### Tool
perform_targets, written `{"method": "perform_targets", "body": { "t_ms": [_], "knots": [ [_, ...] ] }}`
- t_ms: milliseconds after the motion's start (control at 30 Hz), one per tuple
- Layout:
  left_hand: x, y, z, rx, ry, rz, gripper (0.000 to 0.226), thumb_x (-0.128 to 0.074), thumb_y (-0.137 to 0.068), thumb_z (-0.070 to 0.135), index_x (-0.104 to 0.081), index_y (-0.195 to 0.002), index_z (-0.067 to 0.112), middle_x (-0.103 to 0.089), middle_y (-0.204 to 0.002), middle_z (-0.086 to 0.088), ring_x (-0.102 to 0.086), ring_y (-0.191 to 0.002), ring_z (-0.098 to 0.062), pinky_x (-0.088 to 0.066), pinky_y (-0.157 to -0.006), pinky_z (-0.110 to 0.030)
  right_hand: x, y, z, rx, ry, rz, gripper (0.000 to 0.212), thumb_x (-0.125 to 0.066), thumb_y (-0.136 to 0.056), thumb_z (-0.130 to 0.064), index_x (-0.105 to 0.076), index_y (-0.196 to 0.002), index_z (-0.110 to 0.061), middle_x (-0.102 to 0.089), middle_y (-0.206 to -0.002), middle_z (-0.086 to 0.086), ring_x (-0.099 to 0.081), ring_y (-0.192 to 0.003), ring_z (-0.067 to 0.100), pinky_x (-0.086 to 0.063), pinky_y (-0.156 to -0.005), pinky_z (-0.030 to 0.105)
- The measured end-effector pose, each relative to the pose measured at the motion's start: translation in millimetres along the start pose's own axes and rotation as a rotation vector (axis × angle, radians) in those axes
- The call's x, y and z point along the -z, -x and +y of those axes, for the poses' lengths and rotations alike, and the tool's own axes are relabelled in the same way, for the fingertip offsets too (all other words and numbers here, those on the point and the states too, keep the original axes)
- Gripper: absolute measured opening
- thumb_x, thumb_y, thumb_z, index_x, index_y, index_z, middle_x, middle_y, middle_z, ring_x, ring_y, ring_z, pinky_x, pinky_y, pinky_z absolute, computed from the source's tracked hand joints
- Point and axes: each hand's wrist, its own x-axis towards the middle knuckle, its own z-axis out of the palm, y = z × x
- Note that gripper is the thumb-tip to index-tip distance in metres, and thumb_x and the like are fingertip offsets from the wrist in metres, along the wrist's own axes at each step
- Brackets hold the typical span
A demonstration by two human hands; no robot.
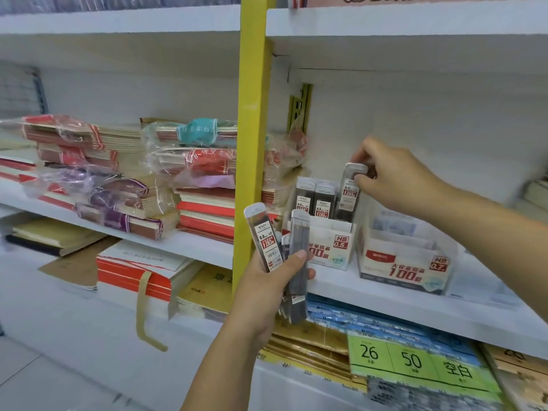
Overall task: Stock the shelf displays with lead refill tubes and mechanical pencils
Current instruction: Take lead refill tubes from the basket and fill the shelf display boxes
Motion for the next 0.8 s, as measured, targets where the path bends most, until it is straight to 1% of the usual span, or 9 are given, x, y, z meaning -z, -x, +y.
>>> {"method": "perform_targets", "body": {
  "t_ms": [67,167,333,467,567,633,667,733,800],
  "knots": [
    [2.2,-2.8,-1.8,0.013,0.002,-0.009,0.048,-0.076,-0.07,0.045,-0.066,-0.115,0.031,-0.077,-0.104,0.006,-0.076,-0.092,-0.017,-0.059,-0.083,-0.042,-8.8,-7.4,6.7,-0.003,0.002,-0.027,0.015,-0.063,-0.087,-0.016,-0.055,-0.098,-0.021,-0.065,-0.095,-0.001,-0.06,-0.084,0.016,-0.052,-0.074,0.038],
    [6.4,-5.3,-2.8,0.015,-0.01,-0.023,0.047,-0.077,-0.068,0.048,-0.068,-0.112,0.034,-0.077,-0.105,0.007,-0.076,-0.092,-0.017,-0.058,-0.077,-0.035,-21.8,-13.0,18.1,0.015,0.067,-0.023,0.013,-0.07,-0.084,-0.023,-0.06,-0.091,-0.026,-0.057,-0.097,-0.002,-0.052,-0.084,0.013,-0.039,-0.066,0.028],
    [10.2,-5.8,-2.7,0.021,-0.026,-0.032,0.055,-0.077,-0.066,0.052,-0.065,-0.117,0.033,-0.077,-0.108,0.007,-0.075,-0.093,-0.018,-0.056,-0.078,-0.035,-32.1,-10.2,25.7,0.006,0.138,0.023,0.014,-0.068,-0.088,-0.029,-0.073,-0.1,-0.025,-0.049,-0.096,-0.002,-0.042,-0.094,0.014,-0.033,-0.073,0.031],
    [8.0,-1.3,-1.6,0.029,-0.038,-0.036,0.049,-0.079,-0.062,0.054,-0.07,-0.108,0.039,-0.076,-0.108,0.007,-0.075,-0.093,-0.017,-0.056,-0.081,-0.037,-25.3,1.7,19.5,0.028,0.149,0.031,0.024,-0.057,-0.095,-0.024,-0.069,-0.116,-0.021,-0.053,-0.101,-0.001,-0.045,-0.104,0.017,-0.036,-0.086,0.03],
    [5.5,3.1,2.5,0.023,-0.051,-0.071,0.055,-0.077,-0.067,0.051,-0.065,-0.118,0.033,-0.077,-0.108,0.005,-0.075,-0.095,-0.018,-0.056,-0.08,-0.034,-17.5,26.6,1.7,0.032,-0.069,0.089,0.022,-0.056,-0.095,-0.024,-0.07,-0.112,-0.026,-0.059,-0.096,-0.013,-0.054,-0.09,0.004,-0.041,-0.079,0.021],
    [3.4,6.3,5.4,0.022,-0.054,-0.102,0.056,-0.076,-0.07,0.048,-0.063,-0.121,0.029,-0.077,-0.109,0.003,-0.075,-0.096,-0.019,-0.058,-0.076,-0.031,-14.8,46.2,-14.2,-0.018,-0.291,-0.028,0.021,-0.057,-0.092,-0.034,-0.066,-0.109,-0.039,-0.062,-0.094,-0.026,-0.058,-0.083,-0.009,-0.04,-0.07,0.011],
    [2.0,8.2,7.0,0.024,-0.051,-0.117,0.055,-0.076,-0.071,0.047,-0.063,-0.121,0.028,-0.076,-0.11,0.002,-0.075,-0.096,-0.02,-0.058,-0.075,-0.03,-15.1,54.9,-21.4,-0.041,-0.387,-0.11,0.022,-0.057,-0.09,-0.039,-0.063,-0.11,-0.045,-0.064,-0.094,-0.027,-0.06,-0.081,-0.012,-0.04,-0.068,0.01],
    [-1.1,11.7,8.5,0.027,-0.052,-0.136,0.05,-0.076,-0.074,0.044,-0.064,-0.119,0.028,-0.076,-0.111,0.0,-0.075,-0.096,-0.022,-0.059,-0.076,-0.029,-19.4,68.1,-32.6,-0.082,-0.532,-0.232,0.029,-0.06,-0.088,-0.043,-0.057,-0.116,-0.048,-0.068,-0.092,-0.021,-0.064,-0.074,-0.008,-0.044,-0.065,0.012],
    [-3.4,14.7,8.4,0.027,-0.064,-0.142,0.044,-0.076,-0.075,0.043,-0.065,-0.115,0.029,-0.076,-0.11,0.0,-0.075,-0.096,-0.023,-0.059,-0.076,-0.03,-25.4,75.0,-40.8,-0.108,-0.66,-0.261,0.03,-0.064,-0.087,-0.04,-0.058,-0.115,-0.044,-0.072,-0.089,-0.009,-0.068,-0.067,0.004,-0.05,-0.063,0.02]
  ]
}}
